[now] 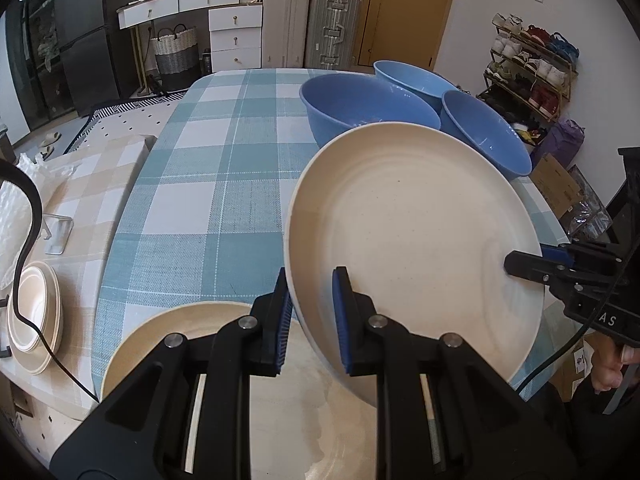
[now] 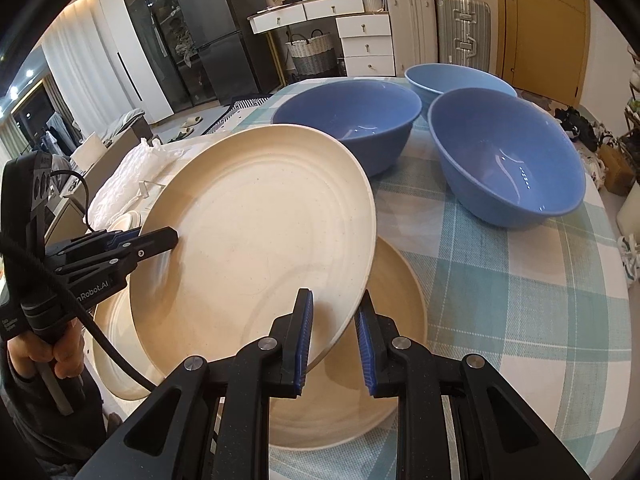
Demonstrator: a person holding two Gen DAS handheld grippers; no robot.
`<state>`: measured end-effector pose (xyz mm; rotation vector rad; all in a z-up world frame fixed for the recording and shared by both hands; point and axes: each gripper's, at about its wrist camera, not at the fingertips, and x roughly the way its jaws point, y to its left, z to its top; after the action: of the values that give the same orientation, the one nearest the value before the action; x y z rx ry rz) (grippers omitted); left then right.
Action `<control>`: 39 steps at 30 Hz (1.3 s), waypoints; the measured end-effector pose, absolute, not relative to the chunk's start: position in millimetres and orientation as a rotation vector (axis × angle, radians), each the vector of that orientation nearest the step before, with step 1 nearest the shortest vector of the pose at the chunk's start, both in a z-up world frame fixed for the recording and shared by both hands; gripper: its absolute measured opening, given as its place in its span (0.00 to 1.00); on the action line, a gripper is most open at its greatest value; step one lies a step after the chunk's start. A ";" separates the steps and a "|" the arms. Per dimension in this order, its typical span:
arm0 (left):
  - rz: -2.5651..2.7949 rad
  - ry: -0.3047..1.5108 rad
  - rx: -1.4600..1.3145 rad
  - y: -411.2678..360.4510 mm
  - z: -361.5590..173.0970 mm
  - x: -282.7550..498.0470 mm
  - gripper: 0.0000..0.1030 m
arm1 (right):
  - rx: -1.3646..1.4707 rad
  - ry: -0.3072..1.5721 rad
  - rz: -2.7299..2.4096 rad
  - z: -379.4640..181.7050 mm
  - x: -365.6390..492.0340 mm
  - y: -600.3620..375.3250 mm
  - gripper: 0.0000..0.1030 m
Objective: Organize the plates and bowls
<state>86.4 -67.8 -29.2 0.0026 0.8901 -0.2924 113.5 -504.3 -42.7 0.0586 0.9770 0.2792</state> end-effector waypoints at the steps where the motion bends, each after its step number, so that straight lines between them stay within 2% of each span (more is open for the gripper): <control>1: -0.296 0.893 0.005 -70.0 -30.2 86.1 0.16 | 0.061 0.979 0.277 -43.4 112.0 -506.2 0.21; 20: -0.337 0.958 0.056 -106.8 -61.5 83.0 0.16 | 0.098 1.027 0.224 -69.4 88.9 -527.6 0.21; 39: -0.325 0.958 0.070 -109.0 -67.3 82.5 0.16 | -0.003 0.999 0.173 -76.9 82.7 -520.8 0.21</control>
<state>82.5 -109.0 -67.3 0.0703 0.9579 -0.3249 82.7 -520.8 -76.9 -0.0033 0.9992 0.1727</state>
